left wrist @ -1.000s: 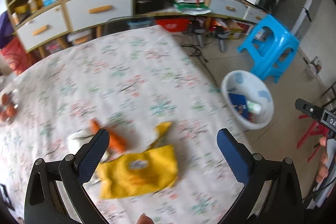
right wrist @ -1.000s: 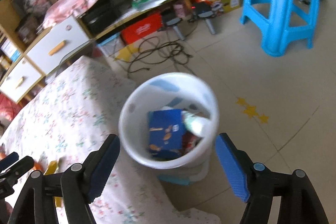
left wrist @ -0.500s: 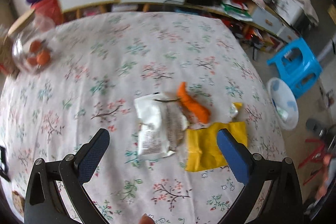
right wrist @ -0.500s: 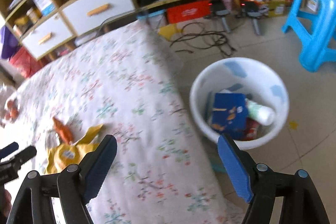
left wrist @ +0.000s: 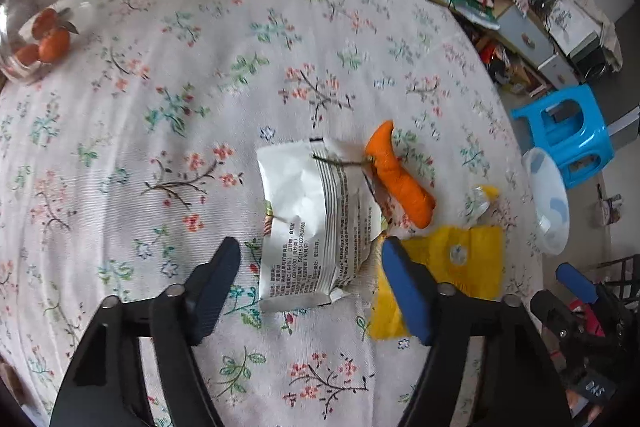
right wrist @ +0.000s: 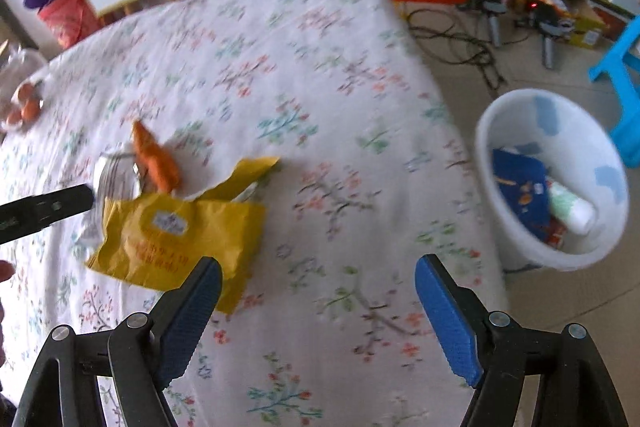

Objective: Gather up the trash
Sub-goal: 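Grasp the white snack bag with the left tool while the right tool grasps the yellow bag, then carry the white snack bag and yellow bag to the wastebasket and release both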

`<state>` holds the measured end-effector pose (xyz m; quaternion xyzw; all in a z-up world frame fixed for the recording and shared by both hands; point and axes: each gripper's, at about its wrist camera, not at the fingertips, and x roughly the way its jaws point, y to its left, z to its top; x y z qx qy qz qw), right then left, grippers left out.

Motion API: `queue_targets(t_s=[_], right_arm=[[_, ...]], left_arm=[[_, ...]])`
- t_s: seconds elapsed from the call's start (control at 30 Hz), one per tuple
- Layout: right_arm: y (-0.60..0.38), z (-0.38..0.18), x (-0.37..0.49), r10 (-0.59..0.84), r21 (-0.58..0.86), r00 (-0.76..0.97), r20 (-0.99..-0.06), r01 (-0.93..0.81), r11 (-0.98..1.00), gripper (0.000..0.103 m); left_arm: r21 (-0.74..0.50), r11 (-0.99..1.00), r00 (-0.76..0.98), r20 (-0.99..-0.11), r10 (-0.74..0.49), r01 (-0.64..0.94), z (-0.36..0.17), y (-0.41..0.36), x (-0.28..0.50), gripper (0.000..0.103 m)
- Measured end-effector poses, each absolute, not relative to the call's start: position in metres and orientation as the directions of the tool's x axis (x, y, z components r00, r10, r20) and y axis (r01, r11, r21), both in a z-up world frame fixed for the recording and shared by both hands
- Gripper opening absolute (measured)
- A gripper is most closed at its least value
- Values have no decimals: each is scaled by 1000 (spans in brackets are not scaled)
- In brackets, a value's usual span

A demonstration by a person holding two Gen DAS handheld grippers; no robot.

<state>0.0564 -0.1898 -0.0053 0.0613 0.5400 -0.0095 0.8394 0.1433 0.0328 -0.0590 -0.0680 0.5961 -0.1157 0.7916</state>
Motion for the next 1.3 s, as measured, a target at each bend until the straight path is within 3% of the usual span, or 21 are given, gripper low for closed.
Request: queue_targets(t_s=[0.03, 0.27, 0.77, 0.9, 1.03, 1.2, 1.3], right_arm=[[-186, -9, 58, 58, 97, 407, -912, 74, 993, 83], [-175, -22, 66, 82, 110, 369, -926, 58, 992, 83], [-171, -51, 83, 194, 241, 301, -934, 126, 962, 81], [-165, -58, 88, 256, 300, 279, -926, 129, 945, 59], [-161, -52, 90, 303, 346, 291, -908, 110, 932, 21], [-159, -37, 86, 315, 359, 329, -890, 81, 930, 8], [-157, -26, 82, 322, 363, 353, -879, 55, 930, 7]], left_arm=[[-243, 965, 252, -932, -262, 103, -62, 32, 145, 59], [-179, 975, 266, -941, -210, 135, -65, 25, 145, 39], [-207, 970, 329, -914, -239, 131, -34, 55, 134, 36], [-217, 970, 332, -912, -243, 113, -31, 67, 130, 36], [-232, 968, 340, -906, -252, 98, -27, 79, 126, 36], [-255, 962, 351, -896, -273, 96, -19, 87, 120, 36], [-271, 958, 361, -887, -288, 98, -13, 89, 116, 36]])
